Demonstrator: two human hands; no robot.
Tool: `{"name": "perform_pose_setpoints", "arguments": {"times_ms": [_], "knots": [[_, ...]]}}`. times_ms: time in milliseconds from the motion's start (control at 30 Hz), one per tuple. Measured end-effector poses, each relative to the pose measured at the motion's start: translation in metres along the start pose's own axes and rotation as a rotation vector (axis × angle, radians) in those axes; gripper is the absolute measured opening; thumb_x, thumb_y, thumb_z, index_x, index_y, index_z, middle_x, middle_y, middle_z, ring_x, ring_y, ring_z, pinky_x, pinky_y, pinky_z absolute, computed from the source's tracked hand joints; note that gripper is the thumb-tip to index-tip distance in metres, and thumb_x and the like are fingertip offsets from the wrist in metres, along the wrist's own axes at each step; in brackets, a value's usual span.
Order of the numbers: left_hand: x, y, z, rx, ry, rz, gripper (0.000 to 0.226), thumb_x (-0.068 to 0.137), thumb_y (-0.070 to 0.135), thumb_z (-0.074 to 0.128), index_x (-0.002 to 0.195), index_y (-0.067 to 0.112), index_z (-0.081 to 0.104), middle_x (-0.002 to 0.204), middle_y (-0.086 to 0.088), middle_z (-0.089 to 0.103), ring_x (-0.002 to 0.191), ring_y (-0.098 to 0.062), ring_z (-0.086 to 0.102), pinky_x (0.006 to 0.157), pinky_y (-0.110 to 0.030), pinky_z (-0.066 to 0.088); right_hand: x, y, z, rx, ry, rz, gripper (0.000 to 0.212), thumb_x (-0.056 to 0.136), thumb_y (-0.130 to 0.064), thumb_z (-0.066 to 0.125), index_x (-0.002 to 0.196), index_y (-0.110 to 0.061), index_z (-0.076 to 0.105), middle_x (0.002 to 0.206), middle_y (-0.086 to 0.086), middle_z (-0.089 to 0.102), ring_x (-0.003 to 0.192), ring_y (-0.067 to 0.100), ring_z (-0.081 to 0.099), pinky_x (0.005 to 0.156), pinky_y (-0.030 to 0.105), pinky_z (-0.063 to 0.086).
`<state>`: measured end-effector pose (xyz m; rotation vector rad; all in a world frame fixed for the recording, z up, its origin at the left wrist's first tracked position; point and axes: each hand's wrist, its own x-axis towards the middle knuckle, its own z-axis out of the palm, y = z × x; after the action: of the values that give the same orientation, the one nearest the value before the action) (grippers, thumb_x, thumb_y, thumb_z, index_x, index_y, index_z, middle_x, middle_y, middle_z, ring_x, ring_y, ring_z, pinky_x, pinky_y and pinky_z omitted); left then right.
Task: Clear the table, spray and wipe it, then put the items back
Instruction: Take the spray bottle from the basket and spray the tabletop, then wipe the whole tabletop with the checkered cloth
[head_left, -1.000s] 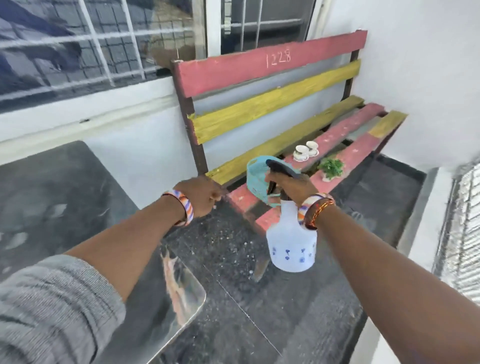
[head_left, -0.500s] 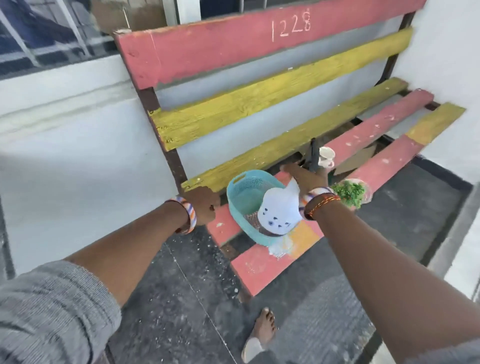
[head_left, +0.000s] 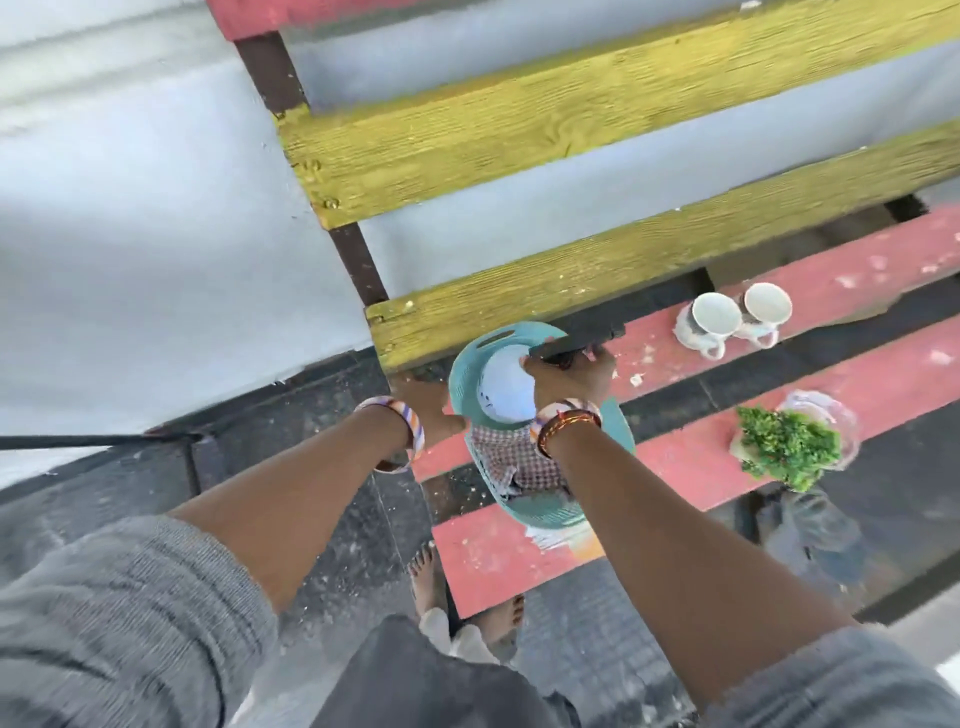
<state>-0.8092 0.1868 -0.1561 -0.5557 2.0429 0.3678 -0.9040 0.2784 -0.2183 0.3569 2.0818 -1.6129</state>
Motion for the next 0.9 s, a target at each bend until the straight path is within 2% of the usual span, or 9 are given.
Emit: {"name": "perform_pose_setpoints", "arguments": {"times_ms": [67,133,233,333,433,533,600,667,900], "knots": [[0.022,-0.004,0.008,-0.159,0.114,0.014,0.030,0.098,0.026,0.040,0.095,0.004,0.060,0.110,-0.019,0.061,0.066,-0.019,0.048,0.058,-0.024,0.033,0.000,0.006,0.003,0.024,-0.025,0.012,0.082,0.066,0.009,0.077,0.135,0.000,0.033,0.110,0.019,0.067,0.090,0.019,0.061,0.070,0.016,0.051],[0.041,-0.003,0.007,-0.147,0.150,0.021,0.041,0.097,0.031,0.041,0.061,0.012,0.043,0.071,-0.009,0.051,0.055,-0.015,0.036,0.053,-0.025,0.029,-0.004,0.011,0.004,-0.064,-0.063,-0.012,0.089,0.062,0.002,0.082,0.136,-0.003,0.032,0.106,0.015,0.069,0.089,0.019,0.062,0.083,0.029,0.052],[0.052,-0.005,0.005,-0.063,0.139,0.058,0.032,0.097,0.023,0.043,0.067,0.012,0.048,0.069,-0.005,0.048,0.062,-0.021,0.046,0.054,-0.020,0.034,-0.008,0.022,-0.001,-0.102,-0.124,0.035,0.094,0.066,0.000,0.080,0.141,-0.006,0.023,0.113,0.013,0.059,0.099,0.021,0.057,0.084,0.026,0.047],[0.058,-0.009,0.001,-0.074,0.130,0.082,0.045,0.095,0.023,0.046,0.052,0.014,0.033,0.055,0.000,0.035,0.048,-0.012,0.030,0.047,-0.020,0.025,-0.013,0.037,-0.011,-0.351,-0.153,0.125,0.082,0.075,-0.004,0.074,0.141,-0.002,0.026,0.123,0.013,0.051,0.118,0.029,0.051,0.095,0.033,0.044],[0.060,-0.013,-0.001,-0.084,0.142,0.113,0.047,0.094,0.025,0.049,0.052,0.015,0.031,0.055,0.000,0.034,0.048,-0.012,0.030,0.046,-0.020,0.025,-0.015,0.044,-0.009,-0.675,-0.156,0.198,0.047,0.083,0.001,0.059,0.127,0.002,0.045,0.129,0.016,0.054,0.123,0.031,0.050,0.097,0.033,0.043],[0.066,-0.017,0.003,-0.072,0.151,0.146,0.047,0.094,0.028,0.047,0.052,0.014,0.030,0.054,-0.001,0.032,0.047,-0.013,0.028,0.045,-0.022,0.023,-0.010,0.050,-0.007,-0.953,-0.368,0.263,0.019,0.094,-0.002,0.047,0.080,0.011,0.050,0.138,0.023,0.047,0.128,0.034,0.045,0.106,0.038,0.037],[0.069,-0.022,0.008,-0.060,0.167,0.152,0.044,0.094,0.033,0.045,0.056,0.012,0.037,0.055,-0.001,0.035,0.050,-0.015,0.034,0.046,-0.023,0.027,-0.008,0.052,-0.010,-1.102,-0.406,0.154,0.016,0.096,-0.005,0.045,0.094,0.008,0.055,0.135,0.024,0.050,0.125,0.034,0.048,0.102,0.039,0.038],[0.067,-0.026,0.012,-0.053,0.167,0.182,0.034,0.094,0.035,0.043,0.072,0.009,0.048,0.065,-0.002,0.044,0.063,-0.020,0.044,0.054,-0.026,0.033,0.003,0.059,-0.012,-1.122,-0.202,0.008,0.023,0.092,-0.006,0.051,0.114,-0.005,0.054,0.122,0.018,0.061,0.112,0.033,0.058,0.092,0.041,0.048],[0.045,-0.045,0.020,-0.025,0.281,0.224,0.031,0.093,0.028,0.046,0.108,0.004,0.059,0.094,-0.003,0.052,0.087,-0.021,0.052,0.085,-0.036,0.050,0.001,0.053,-0.033,-1.537,-0.272,-0.460,0.024,0.092,-0.014,0.045,0.108,-0.018,0.063,0.108,0.010,0.067,0.096,0.031,0.066,0.081,0.040,0.054]]}}
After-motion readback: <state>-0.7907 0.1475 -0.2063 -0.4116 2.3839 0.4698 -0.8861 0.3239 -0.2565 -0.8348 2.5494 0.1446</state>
